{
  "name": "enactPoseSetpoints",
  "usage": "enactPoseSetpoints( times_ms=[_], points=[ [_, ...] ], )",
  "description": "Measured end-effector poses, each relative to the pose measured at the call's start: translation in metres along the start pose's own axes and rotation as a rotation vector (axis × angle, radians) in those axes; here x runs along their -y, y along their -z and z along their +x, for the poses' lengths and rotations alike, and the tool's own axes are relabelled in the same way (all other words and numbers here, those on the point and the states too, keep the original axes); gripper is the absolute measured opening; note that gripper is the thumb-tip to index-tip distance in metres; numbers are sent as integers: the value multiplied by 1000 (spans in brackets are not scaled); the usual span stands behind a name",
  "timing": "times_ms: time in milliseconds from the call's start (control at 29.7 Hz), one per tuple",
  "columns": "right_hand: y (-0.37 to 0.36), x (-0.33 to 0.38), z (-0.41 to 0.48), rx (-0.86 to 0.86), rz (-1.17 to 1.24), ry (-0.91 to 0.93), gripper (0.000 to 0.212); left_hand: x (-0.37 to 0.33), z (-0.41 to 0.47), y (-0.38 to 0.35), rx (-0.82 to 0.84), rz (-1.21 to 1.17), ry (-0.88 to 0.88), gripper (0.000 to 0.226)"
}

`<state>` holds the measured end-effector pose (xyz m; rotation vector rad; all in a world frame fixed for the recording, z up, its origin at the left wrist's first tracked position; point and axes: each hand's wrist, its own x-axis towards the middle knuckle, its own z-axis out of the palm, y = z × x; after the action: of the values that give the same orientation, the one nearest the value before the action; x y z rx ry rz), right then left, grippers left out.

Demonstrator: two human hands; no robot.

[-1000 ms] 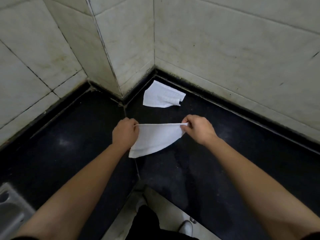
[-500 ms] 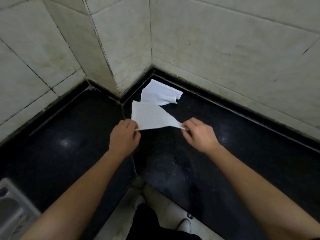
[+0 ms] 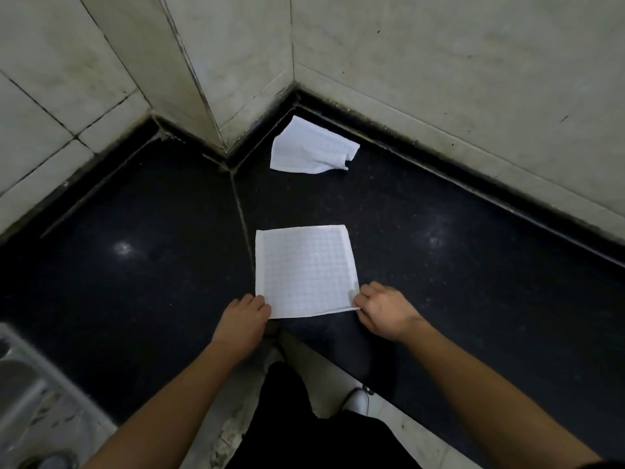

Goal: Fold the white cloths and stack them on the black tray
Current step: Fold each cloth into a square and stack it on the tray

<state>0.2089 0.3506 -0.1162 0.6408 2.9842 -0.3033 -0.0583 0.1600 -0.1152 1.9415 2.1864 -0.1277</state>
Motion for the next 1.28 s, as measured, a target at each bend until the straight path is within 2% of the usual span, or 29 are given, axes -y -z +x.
enactPoseSetpoints(
  times_ms=[67, 168, 269, 336, 471, 639, 774, 875, 1144, 1278],
  points=[
    [1, -3, 0, 63, 42, -12, 13, 1, 0, -2, 28, -28, 4, 26],
    [11, -5, 2, 227, 102, -64, 29, 1, 1, 3, 77, -136, 65, 13],
    [25, -8, 10, 271, 296, -193, 21, 7, 9, 13, 83, -332, 182, 20],
    [30, -14, 21, 221, 502, -348, 12, 15, 22, 25, 21, -511, 294, 20],
    [33, -24, 55, -6, 937, -702, 4, 29, 56, 39, -79, -917, 631, 22],
    [34, -35, 99, -131, 1072, -851, 8, 41, 99, 42, -202, -1225, 893, 17],
    [22, -46, 124, -140, 993, -885, 13, 49, 127, 41, -271, -1246, 934, 17],
    [18, -52, 132, -131, 934, -892, 20, 55, 140, 36, -250, -1205, 941, 18],
    [9, -52, 143, -116, 767, -947, 20, 57, 150, 22, -244, -1050, 954, 18],
    [10, -49, 143, -116, 669, -874, 32, 54, 142, 19, -285, -938, 872, 29]
  ],
)
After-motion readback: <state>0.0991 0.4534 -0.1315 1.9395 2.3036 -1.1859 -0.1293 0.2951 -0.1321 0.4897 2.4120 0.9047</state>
